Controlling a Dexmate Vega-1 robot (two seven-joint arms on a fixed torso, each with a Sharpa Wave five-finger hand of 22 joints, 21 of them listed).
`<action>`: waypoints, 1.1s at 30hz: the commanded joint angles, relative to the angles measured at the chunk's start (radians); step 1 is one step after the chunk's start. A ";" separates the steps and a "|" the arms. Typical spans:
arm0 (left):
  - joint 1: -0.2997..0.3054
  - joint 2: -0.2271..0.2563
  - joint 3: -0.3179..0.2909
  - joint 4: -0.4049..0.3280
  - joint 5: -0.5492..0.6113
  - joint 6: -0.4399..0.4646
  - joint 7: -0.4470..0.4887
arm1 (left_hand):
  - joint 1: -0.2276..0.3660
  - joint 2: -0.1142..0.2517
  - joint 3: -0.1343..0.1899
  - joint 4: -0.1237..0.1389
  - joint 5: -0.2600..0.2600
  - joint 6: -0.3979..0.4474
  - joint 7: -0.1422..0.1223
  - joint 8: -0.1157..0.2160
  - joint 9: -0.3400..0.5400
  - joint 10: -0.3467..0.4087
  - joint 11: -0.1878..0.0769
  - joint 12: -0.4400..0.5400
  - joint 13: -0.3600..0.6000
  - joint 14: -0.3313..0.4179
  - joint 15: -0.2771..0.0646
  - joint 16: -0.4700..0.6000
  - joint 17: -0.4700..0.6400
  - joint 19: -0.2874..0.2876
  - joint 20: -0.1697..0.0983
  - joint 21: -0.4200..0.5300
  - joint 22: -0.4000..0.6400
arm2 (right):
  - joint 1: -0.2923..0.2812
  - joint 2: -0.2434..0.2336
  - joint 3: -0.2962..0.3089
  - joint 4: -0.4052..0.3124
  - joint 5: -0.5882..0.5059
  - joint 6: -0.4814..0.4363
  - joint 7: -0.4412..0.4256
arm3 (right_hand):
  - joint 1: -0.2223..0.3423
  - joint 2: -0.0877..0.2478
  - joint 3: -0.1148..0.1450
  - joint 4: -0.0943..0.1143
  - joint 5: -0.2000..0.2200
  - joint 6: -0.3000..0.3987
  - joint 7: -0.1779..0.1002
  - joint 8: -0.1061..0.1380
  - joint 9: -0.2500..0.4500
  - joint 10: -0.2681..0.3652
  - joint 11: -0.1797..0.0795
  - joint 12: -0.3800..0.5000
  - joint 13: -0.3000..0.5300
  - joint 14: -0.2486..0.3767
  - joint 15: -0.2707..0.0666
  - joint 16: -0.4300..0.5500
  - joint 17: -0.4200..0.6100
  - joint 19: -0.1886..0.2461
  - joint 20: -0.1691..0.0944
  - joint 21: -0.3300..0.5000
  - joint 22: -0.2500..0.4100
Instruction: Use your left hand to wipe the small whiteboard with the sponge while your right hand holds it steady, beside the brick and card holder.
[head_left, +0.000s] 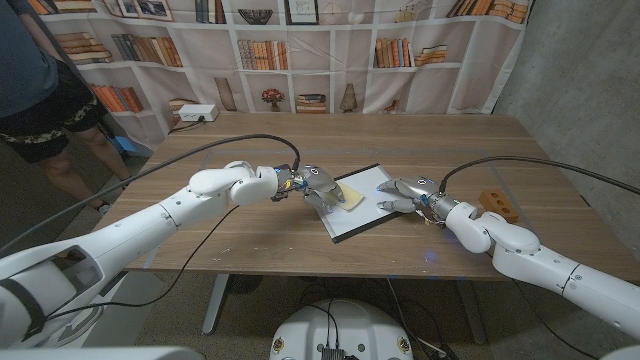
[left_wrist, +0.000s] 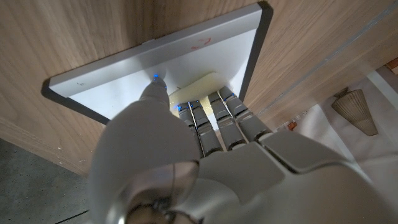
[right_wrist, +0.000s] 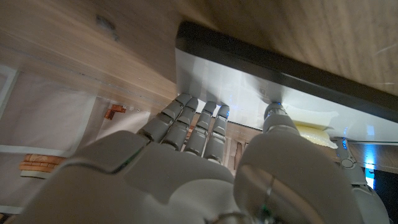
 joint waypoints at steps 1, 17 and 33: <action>0.045 0.039 -0.047 -0.062 -0.017 0.015 -0.042 | -0.004 0.005 0.010 -0.001 0.002 0.011 0.007 0.007 0.007 0.010 -0.001 0.006 0.008 0.002 -0.083 0.007 0.004 -0.008 -0.031 -0.007 0.003 | 0.006 -0.002 -0.002 0.000 -0.004 0.007 0.007 | -0.001 -0.003 0.006 0.000 -0.001 0.008 0.003 -0.001 0.003 0.007 0.009 -0.002 0.002 0.004 -0.079 0.002 0.000 0.005 -0.075 0.004 0.004; 0.058 0.033 -0.066 -0.070 0.015 0.013 -0.004 | -0.007 0.003 0.012 -0.001 0.002 0.006 0.005 0.005 0.007 0.006 -0.001 0.006 0.008 -0.003 -0.081 0.006 0.004 -0.012 -0.031 -0.009 0.003 | -0.022 -0.018 0.014 -0.048 -0.026 -0.022 -0.011 | -0.003 -0.003 0.006 0.000 -0.002 0.008 0.002 -0.002 0.003 0.007 0.010 -0.002 0.002 0.003 -0.080 0.002 0.000 0.005 -0.075 0.004 0.004; -0.016 -0.053 -0.020 0.023 0.046 -0.021 0.034 | -0.057 -0.009 -0.005 0.024 -0.004 0.007 0.008 0.003 0.007 0.003 0.000 0.006 0.007 -0.010 -0.080 0.007 0.006 -0.015 -0.032 -0.011 0.004 | -0.038 -0.036 0.032 -0.062 -0.010 -0.018 -0.003 | -0.004 -0.003 0.006 0.000 -0.002 0.009 0.003 -0.002 0.003 0.008 0.010 -0.002 0.002 0.004 -0.079 0.002 0.000 0.005 -0.075 0.003 0.004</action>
